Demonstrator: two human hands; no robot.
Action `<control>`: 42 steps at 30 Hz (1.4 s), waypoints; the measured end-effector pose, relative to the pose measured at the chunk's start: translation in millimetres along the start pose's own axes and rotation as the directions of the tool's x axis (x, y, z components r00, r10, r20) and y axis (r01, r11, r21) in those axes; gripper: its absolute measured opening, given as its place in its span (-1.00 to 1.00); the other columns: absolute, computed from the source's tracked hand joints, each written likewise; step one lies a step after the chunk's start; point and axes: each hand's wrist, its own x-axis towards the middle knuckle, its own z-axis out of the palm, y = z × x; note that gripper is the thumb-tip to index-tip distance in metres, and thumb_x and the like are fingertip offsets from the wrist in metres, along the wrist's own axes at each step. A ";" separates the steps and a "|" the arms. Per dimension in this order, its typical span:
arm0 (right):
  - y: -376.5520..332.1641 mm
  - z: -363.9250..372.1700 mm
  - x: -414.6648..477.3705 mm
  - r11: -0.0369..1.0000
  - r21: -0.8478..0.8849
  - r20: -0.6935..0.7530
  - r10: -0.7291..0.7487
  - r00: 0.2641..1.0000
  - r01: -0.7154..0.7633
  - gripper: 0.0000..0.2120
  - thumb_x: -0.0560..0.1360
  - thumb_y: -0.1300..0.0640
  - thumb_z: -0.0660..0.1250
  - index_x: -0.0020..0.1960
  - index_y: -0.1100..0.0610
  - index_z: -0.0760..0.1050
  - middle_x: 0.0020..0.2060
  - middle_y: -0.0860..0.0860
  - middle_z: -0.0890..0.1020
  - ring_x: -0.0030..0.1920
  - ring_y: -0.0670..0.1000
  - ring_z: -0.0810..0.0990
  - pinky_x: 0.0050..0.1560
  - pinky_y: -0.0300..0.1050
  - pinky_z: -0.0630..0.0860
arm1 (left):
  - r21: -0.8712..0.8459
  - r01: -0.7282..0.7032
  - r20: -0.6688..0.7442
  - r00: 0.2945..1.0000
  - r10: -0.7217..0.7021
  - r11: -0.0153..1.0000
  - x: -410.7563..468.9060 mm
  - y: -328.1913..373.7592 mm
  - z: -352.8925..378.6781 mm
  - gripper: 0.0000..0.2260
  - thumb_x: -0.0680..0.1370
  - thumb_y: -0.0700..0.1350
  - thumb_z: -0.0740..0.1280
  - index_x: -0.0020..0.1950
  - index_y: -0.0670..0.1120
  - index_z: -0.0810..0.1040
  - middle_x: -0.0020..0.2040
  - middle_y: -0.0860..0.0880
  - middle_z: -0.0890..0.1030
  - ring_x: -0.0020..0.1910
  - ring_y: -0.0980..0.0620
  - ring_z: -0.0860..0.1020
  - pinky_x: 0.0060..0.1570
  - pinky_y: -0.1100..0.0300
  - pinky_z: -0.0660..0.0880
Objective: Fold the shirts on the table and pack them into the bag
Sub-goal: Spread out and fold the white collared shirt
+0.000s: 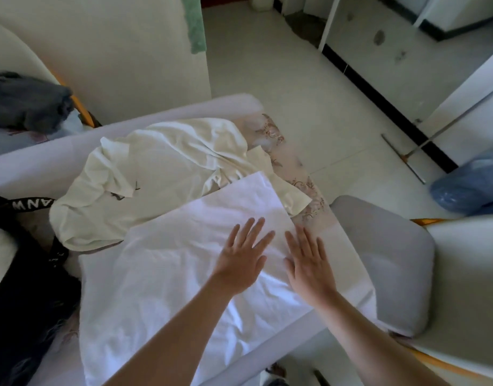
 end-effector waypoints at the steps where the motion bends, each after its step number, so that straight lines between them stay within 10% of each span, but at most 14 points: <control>1: 5.8 1.2 -8.3 1.000 0.018 0.011 0.025 1.000 -0.025 -0.45 0.63 -0.05 0.04 0.55 0.17 0.26 0.54 0.24 0.24 0.55 0.22 0.20 0.46 0.28 0.24 | 0.014 -0.028 0.078 0.997 0.027 1.000 2.9 5.0 6.5 -0.45 0.59 0.10 0.04 0.59 0.06 0.14 0.62 -0.08 0.03 0.59 -0.11 0.01 0.53 -0.12 0.06; 9: 18.3 -4.9 -31.1 0.982 0.107 0.031 0.150 0.988 -0.153 -0.40 0.61 -0.08 0.15 0.56 0.17 0.19 0.53 0.19 0.27 0.54 0.20 0.22 0.45 0.23 0.29 | 0.115 -0.206 -0.077 0.973 0.216 0.972 67.5 22.0 -16.8 -0.58 0.37 -0.25 0.21 0.22 -0.08 0.53 0.25 -0.08 0.50 0.23 -0.14 0.48 0.16 0.02 0.44; 12: 15.3 -14.7 -26.4 0.961 0.180 0.013 0.212 0.977 -0.211 -0.34 0.47 -0.04 0.41 0.48 0.15 0.32 0.39 0.10 0.45 0.38 0.17 0.41 0.29 0.10 0.42 | 0.278 -0.448 0.117 0.894 0.433 0.850 103.3 29.3 -27.3 -0.48 0.40 -0.35 0.29 0.36 -0.10 0.45 0.40 -0.12 0.41 0.34 -0.13 0.41 0.27 0.03 0.41; 18: 7.5 -41.6 -10.4 0.946 0.207 0.185 0.214 0.959 -0.251 -0.41 0.45 0.13 0.34 0.45 0.06 0.30 0.12 0.05 0.53 0.14 0.16 0.50 0.12 0.03 0.39 | 0.505 -0.526 0.384 0.847 0.367 0.685 116.0 36.0 -54.6 -0.63 0.49 -0.23 0.28 0.30 -0.10 0.46 0.10 -0.04 0.57 0.17 -0.09 0.46 0.29 0.06 0.24; 21: 2.5 -56.6 -4.5 0.940 0.216 0.334 0.184 0.925 -0.265 -0.87 0.42 0.15 0.29 -0.05 0.01 0.43 -0.03 0.02 0.52 0.08 0.15 0.50 0.02 -0.06 0.34 | 0.509 -0.589 0.362 0.808 0.464 0.628 101.8 30.8 -71.8 -0.84 0.39 -0.19 0.35 -0.07 -0.06 0.64 -0.07 0.00 0.59 0.05 -0.07 0.49 0.26 0.05 0.30; 24: -2.9 -69.2 -3.0 0.927 0.264 0.348 0.167 0.922 -0.268 -0.82 0.38 0.12 0.30 -0.28 0.04 0.29 -0.18 -0.03 0.46 -0.12 0.10 0.47 -0.21 -0.13 0.31 | 0.364 -0.635 0.216 0.770 0.601 0.682 82.0 11.2 -80.5 -0.84 0.26 -0.18 0.40 -0.19 -0.06 0.61 -0.20 0.02 0.58 -0.10 -0.05 0.55 0.28 0.07 0.35; 31: -68.8 -118.4 -5.3 0.942 0.335 0.565 -0.180 0.805 -0.024 -0.74 0.46 0.08 0.37 0.09 0.08 0.39 0.02 -0.01 0.50 -0.02 0.03 0.51 -0.14 -0.11 0.47 | 0.364 -0.359 -0.090 0.905 0.416 0.860 -25.7 -35.3 -100.7 -0.88 0.28 -0.12 0.28 -0.22 -0.05 0.55 -0.33 0.02 0.48 -0.34 -0.06 0.44 -0.29 0.13 0.39; 36: -120.3 -111.5 -14.1 0.856 0.506 0.745 -0.368 0.556 -0.111 -0.67 0.56 -0.11 0.29 0.25 0.02 0.53 0.03 -0.01 0.63 -0.12 0.05 0.70 -0.27 -0.09 0.60 | 0.369 -0.073 0.074 0.996 0.049 0.927 -125.3 -74.9 -57.9 -0.43 0.09 -0.10 0.46 0.11 0.03 0.63 -0.01 0.01 0.64 -0.07 -0.04 0.61 -0.20 0.13 0.53; 40: -132.2 -72.3 -10.7 0.888 0.450 0.402 -0.295 0.867 0.094 -0.69 0.58 0.04 0.25 0.29 -0.04 0.54 0.25 -0.02 0.58 0.25 0.02 0.56 0.19 -0.05 0.52 | 0.174 0.296 -0.211 0.943 -0.258 0.939 -153.7 -66.7 -40.0 -0.47 0.15 -0.32 0.46 0.11 -0.06 0.65 0.18 -0.11 0.60 0.17 -0.16 0.55 0.08 -0.03 0.52; 42: -133.7 -49.2 -14.9 0.910 0.271 0.247 -0.381 0.891 0.315 -0.60 0.58 0.05 0.26 0.41 -0.03 0.45 0.44 0.02 0.42 0.45 0.07 0.34 0.41 0.00 0.32 | 0.033 0.401 -0.284 0.882 -0.376 0.915 -159.4 -45.1 -34.8 -0.57 0.29 -0.28 0.44 0.13 -0.04 0.63 0.21 -0.08 0.57 0.18 -0.13 0.53 0.08 -0.02 0.49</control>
